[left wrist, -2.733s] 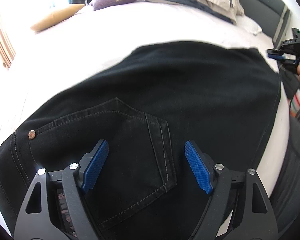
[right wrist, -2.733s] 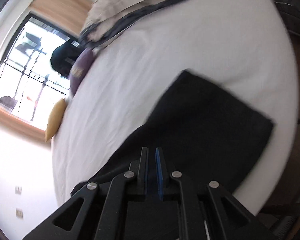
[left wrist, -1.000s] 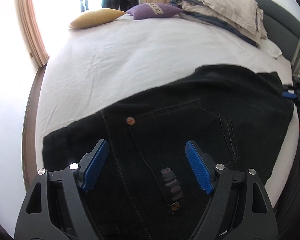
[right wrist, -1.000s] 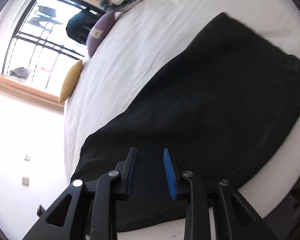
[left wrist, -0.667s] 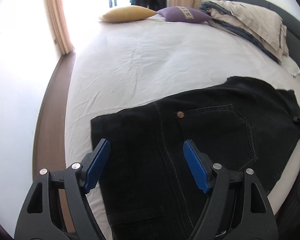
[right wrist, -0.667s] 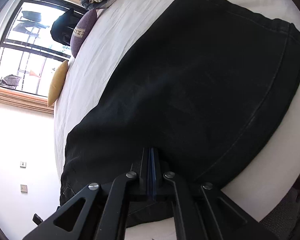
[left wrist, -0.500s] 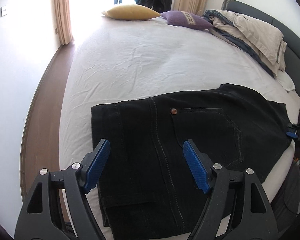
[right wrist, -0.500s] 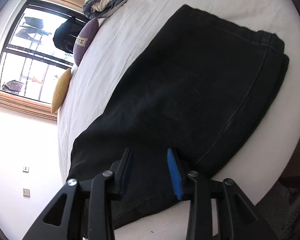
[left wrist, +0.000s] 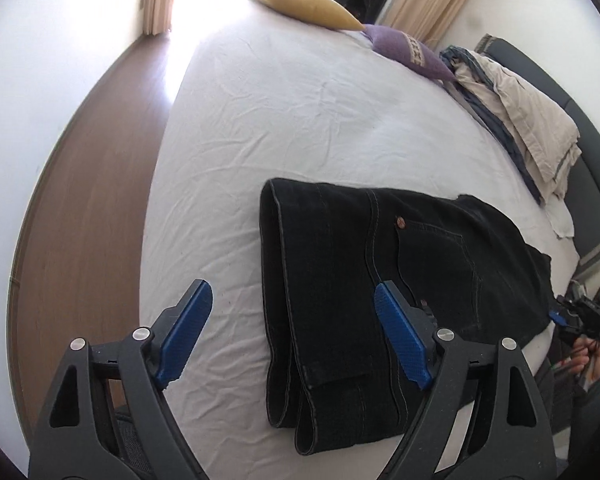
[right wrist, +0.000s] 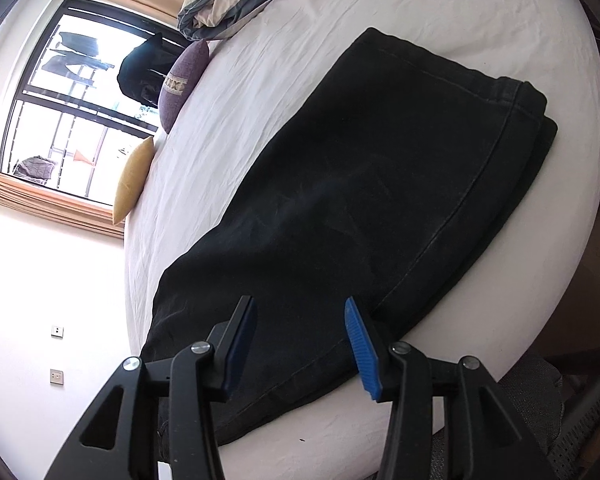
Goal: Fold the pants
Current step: 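Grasp the folded edge of the black jeans with the left gripper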
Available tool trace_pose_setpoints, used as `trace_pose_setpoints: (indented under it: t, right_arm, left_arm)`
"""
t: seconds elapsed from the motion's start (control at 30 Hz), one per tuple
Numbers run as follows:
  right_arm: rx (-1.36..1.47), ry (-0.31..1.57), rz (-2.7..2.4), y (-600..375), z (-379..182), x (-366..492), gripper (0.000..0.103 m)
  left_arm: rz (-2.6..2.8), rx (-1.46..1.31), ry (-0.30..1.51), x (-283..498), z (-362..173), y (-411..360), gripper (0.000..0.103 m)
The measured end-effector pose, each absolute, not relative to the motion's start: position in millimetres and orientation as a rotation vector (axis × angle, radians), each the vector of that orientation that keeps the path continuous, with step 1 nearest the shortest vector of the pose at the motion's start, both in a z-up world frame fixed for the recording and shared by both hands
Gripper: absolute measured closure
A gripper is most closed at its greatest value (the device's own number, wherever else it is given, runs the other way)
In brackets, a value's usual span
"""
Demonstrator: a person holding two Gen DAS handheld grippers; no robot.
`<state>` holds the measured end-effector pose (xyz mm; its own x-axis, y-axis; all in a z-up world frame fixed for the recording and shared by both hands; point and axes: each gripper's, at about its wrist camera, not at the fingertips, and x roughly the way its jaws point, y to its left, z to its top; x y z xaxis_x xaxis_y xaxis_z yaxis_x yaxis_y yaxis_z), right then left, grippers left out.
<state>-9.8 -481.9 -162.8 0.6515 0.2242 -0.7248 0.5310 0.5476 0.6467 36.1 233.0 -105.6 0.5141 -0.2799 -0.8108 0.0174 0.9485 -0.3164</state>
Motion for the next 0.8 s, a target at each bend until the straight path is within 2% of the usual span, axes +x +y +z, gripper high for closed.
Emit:
trace_pose_setpoints:
  t: [0.1,0.13,0.17,0.2,0.23,0.3,0.43,0.5,0.67,0.8]
  right_arm:
    - [1.003,0.895,-0.215,-478,-165,-8,0.054]
    - [1.004,0.898,-0.215,-477,-165,-8,0.054]
    - [1.001,0.9,-0.213,-475,-165,-7,0.054]
    - [0.996,0.902,-0.212,-474,-163,-7,0.054]
    - [0.988,0.903,-0.213,-473,-162,-6,0.054]
    - [0.979,0.904,-0.218,-473,-161,-5,0.054]
    - [0.968,0.905,-0.213,-473,-159,-3,0.056]
    - [0.958,0.907,-0.21,-472,-158,-3,0.062]
    - [0.959,0.909,-0.21,-473,-159,-3,0.065]
    - [0.976,0.908,-0.217,-476,-162,-5,0.065]
  left_arm:
    - [-0.202,-0.244,1.058,39,-115,226,0.02]
    - [-0.201,-0.242,1.063,41,-119,225,0.025]
    - [-0.204,-0.243,1.06,42,-121,223,0.033]
    - [-0.204,-0.242,1.06,44,-122,221,0.057]
    - [-0.2,-0.237,1.066,46,-125,218,0.075]
    - [-0.203,-0.211,1.071,49,-129,212,0.076]
    - [-0.214,-0.171,1.068,52,-134,201,0.094]
    - [-0.225,-0.166,1.047,54,-127,200,0.097]
    - [-0.238,-0.127,0.997,62,-109,195,0.098]
    - [-0.222,-0.105,1.06,69,-146,200,0.092]
